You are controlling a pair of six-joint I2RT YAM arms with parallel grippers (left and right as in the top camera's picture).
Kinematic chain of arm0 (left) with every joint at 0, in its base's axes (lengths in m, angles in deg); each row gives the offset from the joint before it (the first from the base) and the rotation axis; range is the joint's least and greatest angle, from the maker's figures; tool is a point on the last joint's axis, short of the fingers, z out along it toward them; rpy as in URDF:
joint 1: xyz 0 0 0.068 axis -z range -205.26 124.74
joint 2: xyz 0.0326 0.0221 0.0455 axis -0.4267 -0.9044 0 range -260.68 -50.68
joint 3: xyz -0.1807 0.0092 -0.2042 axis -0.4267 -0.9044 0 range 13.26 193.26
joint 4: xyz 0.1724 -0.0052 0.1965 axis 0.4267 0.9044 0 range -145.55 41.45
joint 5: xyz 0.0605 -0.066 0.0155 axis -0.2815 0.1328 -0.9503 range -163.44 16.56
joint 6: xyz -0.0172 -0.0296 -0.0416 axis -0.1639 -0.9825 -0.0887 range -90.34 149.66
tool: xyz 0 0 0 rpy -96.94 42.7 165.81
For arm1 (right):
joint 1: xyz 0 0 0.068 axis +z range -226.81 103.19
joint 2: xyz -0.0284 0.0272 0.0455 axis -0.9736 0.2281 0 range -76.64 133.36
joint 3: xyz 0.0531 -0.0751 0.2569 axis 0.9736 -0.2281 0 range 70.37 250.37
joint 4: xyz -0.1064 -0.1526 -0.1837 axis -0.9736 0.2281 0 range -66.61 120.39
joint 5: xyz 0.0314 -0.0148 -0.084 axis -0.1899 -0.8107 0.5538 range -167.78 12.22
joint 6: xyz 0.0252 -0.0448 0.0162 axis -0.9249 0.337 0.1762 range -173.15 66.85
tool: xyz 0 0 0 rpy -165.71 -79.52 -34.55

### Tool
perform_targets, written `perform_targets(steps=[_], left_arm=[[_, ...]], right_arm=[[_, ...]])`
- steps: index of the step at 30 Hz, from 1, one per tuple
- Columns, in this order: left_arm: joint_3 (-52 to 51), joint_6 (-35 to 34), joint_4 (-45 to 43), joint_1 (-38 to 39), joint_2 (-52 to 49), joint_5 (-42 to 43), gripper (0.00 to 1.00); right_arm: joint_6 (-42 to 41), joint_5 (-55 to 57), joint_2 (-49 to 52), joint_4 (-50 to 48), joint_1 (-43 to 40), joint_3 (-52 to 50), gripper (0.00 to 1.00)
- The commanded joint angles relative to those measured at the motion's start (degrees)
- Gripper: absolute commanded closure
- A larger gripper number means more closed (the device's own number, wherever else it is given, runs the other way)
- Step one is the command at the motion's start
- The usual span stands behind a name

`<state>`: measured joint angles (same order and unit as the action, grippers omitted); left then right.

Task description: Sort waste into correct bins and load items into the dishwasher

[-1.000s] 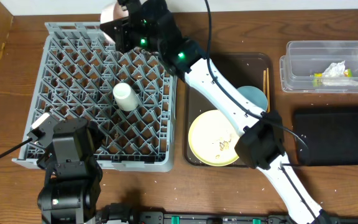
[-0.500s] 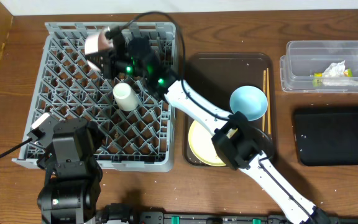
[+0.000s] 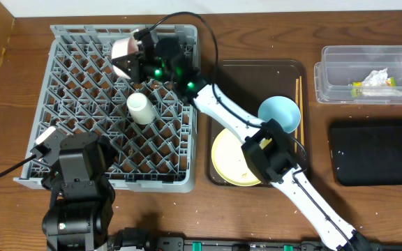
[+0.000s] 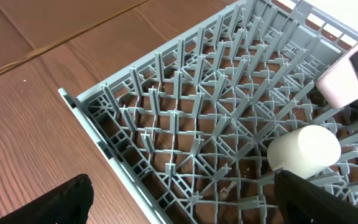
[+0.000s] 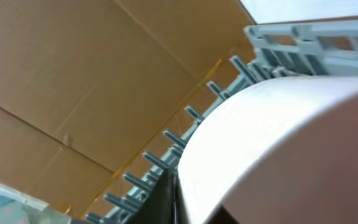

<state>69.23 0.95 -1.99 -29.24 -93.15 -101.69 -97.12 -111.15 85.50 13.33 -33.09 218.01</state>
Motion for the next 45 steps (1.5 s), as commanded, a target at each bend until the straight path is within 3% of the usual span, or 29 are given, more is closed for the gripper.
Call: perform_targets(steps=[1,5,10,15,22,28,38,45], left_arm=[[0.90,-0.55,-0.02,-0.22,0.13,-0.22,0.06],[0.90,-0.55,-0.02,-0.22,0.13,-0.22,0.06],[0.90,-0.55,-0.02,-0.22,0.13,-0.22,0.06],[0.90,-0.55,-0.02,-0.22,0.13,-0.22,0.06],[0.90,-0.55,-0.02,-0.22,0.13,-0.22,0.06],[0.90,-0.55,-0.02,-0.22,0.13,-0.22,0.06],[0.90,-0.57,-0.02,-0.22,0.13,-0.22,0.06],[0.90,-0.55,-0.02,-0.22,0.13,-0.22,0.06]], right_arm=[[-1.07,-3.85,0.52,0.55,-1.40,0.00,0.87],[-2.47,-4.66,0.35,2.51,-2.89,0.13,0.79],[-1.46,-4.63,-2.64,10.60,-6.21,0.13,0.77],[6.08,-3.06,-9.33,22.27,-8.96,0.13,0.75],[13.79,9.01,-20.22,39.60,-10.45,0.13,0.71],[15.82,9.51,-21.00,36.81,-7.52,0.07,0.76],[14.16,17.66,-10.75,27.12,0.28,0.04,0.98],[11.28,20.26,-4.09,19.93,1.84,0.04,0.99]])
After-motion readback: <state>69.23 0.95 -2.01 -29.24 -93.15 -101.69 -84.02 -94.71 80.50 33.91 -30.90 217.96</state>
